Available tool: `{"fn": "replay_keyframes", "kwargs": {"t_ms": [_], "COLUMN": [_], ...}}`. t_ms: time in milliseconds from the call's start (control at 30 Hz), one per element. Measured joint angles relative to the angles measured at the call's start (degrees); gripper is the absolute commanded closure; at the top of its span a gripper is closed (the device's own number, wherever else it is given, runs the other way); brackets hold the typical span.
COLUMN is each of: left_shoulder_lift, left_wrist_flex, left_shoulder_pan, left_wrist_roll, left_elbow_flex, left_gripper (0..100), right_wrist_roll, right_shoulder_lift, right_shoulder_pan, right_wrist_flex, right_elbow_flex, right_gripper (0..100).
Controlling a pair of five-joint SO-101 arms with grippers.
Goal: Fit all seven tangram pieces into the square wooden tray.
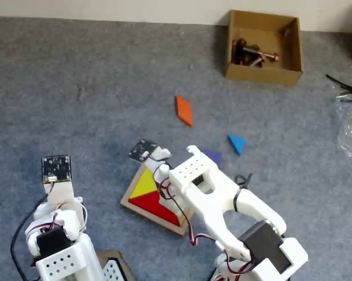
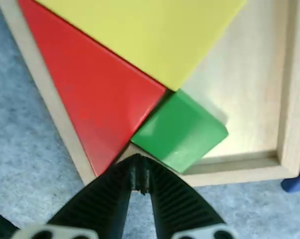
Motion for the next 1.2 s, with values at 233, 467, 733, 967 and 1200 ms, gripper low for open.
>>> {"fn": "replay_keyframes", "kwargs": {"t_ms": [233, 467, 733, 967, 1200], "left_shoulder_lift": [0.0, 0.0, 0.0, 0.0, 0.0], "left_wrist_flex": [0.0, 0.0, 0.0, 0.0, 0.0], "left_shoulder_pan": [0.0, 0.0, 0.0, 0.0, 0.0], "left_wrist_roll": [0.0, 0.0, 0.0, 0.0, 0.0], "left_elbow_flex": [0.0, 0.0, 0.0, 0.0, 0.0], "left_gripper": [99, 99, 99, 99, 99], "right_wrist_roll": [0.2, 0.2, -0.4, -0.4, -0.4], "right_shoulder_lift": [-1.3, -14.2, -25.2, -25.4, -25.4], "right_shoulder_pan": [-0.4, 0.1, 10.5, 14.3, 17.1], "right_wrist_flex": [4.7, 8.0, 8.8, 8.8, 13.8], "right_elbow_flex": [0.0, 0.0, 0.0, -1.0, -9.8], "right_gripper": [99.0, 98.8, 95.6, 81.5, 81.5]}}
